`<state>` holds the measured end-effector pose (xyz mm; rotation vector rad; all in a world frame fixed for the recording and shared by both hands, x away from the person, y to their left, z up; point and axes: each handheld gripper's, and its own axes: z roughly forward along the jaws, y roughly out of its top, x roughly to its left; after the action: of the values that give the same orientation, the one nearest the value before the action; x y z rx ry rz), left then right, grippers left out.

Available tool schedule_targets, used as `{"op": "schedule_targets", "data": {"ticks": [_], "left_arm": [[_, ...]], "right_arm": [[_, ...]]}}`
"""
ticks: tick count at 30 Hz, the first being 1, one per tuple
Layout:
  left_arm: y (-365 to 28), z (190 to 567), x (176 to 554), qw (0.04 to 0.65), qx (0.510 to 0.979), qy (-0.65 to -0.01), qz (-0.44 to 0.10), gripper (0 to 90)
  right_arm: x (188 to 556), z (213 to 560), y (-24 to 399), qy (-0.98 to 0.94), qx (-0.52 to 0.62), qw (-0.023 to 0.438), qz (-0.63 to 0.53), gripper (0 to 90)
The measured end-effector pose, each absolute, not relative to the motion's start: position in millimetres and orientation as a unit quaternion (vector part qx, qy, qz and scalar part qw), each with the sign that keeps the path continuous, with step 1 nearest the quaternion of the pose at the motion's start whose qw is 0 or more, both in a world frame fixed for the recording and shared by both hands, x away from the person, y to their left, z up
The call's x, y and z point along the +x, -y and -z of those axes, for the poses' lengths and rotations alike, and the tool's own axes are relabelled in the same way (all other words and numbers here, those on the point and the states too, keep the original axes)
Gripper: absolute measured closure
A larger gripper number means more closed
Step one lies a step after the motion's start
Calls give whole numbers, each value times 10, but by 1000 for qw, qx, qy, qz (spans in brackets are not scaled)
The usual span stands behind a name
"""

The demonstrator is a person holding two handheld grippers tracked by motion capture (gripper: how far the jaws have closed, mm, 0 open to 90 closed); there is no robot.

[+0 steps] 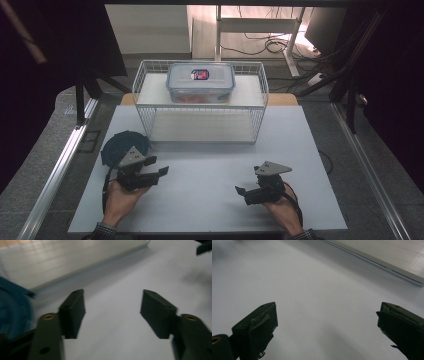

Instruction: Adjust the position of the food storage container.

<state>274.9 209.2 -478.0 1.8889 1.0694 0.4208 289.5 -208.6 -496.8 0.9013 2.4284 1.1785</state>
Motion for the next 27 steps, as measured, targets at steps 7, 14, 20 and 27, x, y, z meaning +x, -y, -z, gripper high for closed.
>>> {"op": "schedule_targets", "data": {"ticks": [7,14,20,27], "left_arm": [[-2604,4728,2990,431,735,-484,-199,776],[-2943,4816,3161,423,713,-520,-205,899],[-3203,4844,3305,408,690,-550,-234,899],[-3461,4935,3491,382,669,-587,-250,900]], "right_arm": [[2898,4986,2075,-850,311,154,-397,36],[2898,4995,2052,-852,309,156,-392,37],[2893,5019,2012,-860,302,155,-382,39],[2904,5031,2022,-860,305,156,-377,42]]}}
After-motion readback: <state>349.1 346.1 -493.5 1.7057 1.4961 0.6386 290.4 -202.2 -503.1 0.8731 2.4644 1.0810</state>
